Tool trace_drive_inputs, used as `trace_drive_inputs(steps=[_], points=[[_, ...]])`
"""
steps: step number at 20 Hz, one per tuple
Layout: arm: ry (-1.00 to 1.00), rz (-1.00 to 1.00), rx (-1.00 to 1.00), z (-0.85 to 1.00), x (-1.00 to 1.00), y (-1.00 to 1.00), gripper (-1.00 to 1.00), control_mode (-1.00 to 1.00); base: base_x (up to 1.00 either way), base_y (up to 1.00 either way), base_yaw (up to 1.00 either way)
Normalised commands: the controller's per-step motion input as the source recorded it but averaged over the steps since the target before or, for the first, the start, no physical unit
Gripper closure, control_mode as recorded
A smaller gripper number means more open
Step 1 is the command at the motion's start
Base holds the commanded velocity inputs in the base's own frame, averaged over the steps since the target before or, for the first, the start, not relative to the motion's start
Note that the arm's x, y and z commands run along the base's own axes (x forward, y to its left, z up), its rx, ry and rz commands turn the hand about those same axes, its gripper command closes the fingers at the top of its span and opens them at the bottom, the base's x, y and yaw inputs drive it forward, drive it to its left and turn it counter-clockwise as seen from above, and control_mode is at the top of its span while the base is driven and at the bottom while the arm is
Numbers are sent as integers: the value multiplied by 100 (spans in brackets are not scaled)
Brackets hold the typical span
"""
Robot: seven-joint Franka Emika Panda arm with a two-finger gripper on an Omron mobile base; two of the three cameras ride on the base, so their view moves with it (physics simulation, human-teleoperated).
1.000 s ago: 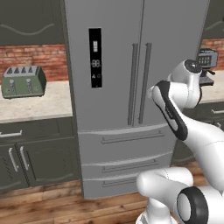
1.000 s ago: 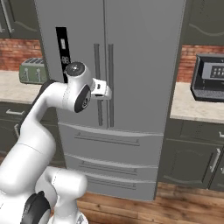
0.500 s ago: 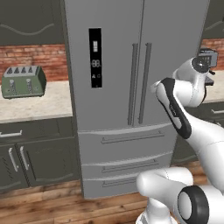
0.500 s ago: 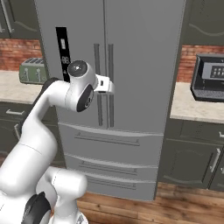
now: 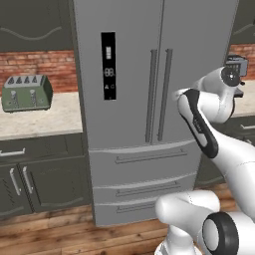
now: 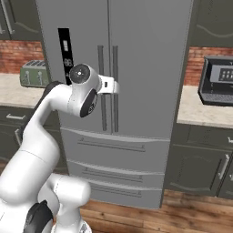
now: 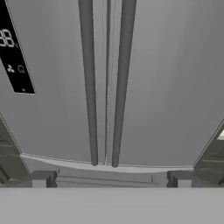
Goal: Retrieve the banana and peach from the fridge and place them into the bowl on the dining table.
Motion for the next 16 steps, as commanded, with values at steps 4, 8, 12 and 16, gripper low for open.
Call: trace_drive_inputs(steps=[4, 8, 12, 16], points=[[-5, 0, 0, 2, 12, 0, -100, -100, 0, 0, 0], [-11, 0, 0, 11, 10, 0, -100, -100, 0, 0, 0], [-7, 0, 0, 20, 13, 0, -100, -100, 0, 0, 0], [0, 0, 0, 18, 29, 0, -100, -100, 0, 0, 0]])
